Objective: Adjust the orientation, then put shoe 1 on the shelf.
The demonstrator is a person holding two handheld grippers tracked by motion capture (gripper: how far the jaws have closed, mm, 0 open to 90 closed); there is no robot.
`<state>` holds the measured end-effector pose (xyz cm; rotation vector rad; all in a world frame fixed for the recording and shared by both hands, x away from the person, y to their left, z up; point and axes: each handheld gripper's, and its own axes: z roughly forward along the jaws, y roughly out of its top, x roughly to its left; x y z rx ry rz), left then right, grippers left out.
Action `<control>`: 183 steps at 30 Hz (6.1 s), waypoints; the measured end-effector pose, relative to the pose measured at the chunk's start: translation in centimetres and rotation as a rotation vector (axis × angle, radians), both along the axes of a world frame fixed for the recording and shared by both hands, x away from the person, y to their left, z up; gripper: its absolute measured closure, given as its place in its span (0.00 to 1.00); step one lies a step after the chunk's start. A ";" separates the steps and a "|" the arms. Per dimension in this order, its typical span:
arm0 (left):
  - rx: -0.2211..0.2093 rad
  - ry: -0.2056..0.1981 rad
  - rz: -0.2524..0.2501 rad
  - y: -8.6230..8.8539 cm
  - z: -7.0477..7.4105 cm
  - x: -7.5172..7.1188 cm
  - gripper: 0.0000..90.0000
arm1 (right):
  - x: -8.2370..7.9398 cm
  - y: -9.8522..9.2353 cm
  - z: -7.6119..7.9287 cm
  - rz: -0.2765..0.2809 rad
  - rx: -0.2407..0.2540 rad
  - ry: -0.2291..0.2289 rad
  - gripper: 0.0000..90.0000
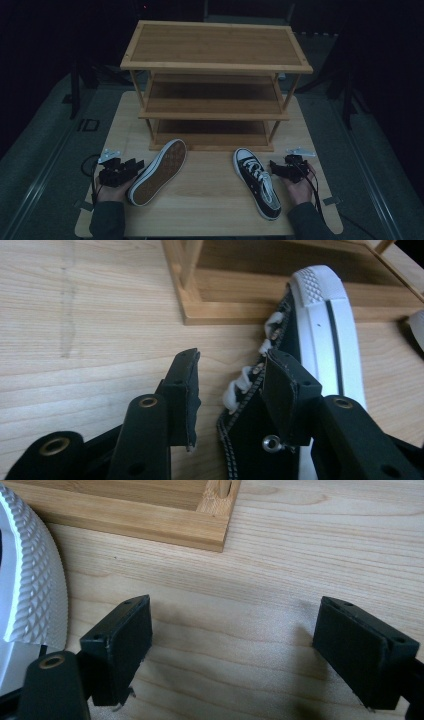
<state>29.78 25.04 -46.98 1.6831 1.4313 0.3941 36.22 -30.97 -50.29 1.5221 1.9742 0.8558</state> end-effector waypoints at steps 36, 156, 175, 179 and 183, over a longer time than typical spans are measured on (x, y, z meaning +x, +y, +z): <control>0.112 -0.054 -0.260 -7.7 3.3 -4.6 0.70 | 0.0 0.0 0.0 -0.001 -0.001 0.000 0.17; -0.211 -0.045 -0.299 -5.8 7.3 -0.8 0.98 | -0.2 0.1 0.0 0.023 0.000 -0.001 0.17; -0.197 -0.075 -0.342 -5.8 10.9 -0.4 0.98 | -0.2 0.1 0.0 0.025 0.000 0.000 0.17; -0.203 -0.074 -0.354 -5.8 11.8 -0.4 0.98 | -0.2 0.1 0.0 0.025 -0.001 0.000 0.17; -0.211 -0.078 -0.366 -5.9 12.7 -0.3 0.98 | -0.2 0.1 0.0 0.026 -0.001 0.000 0.17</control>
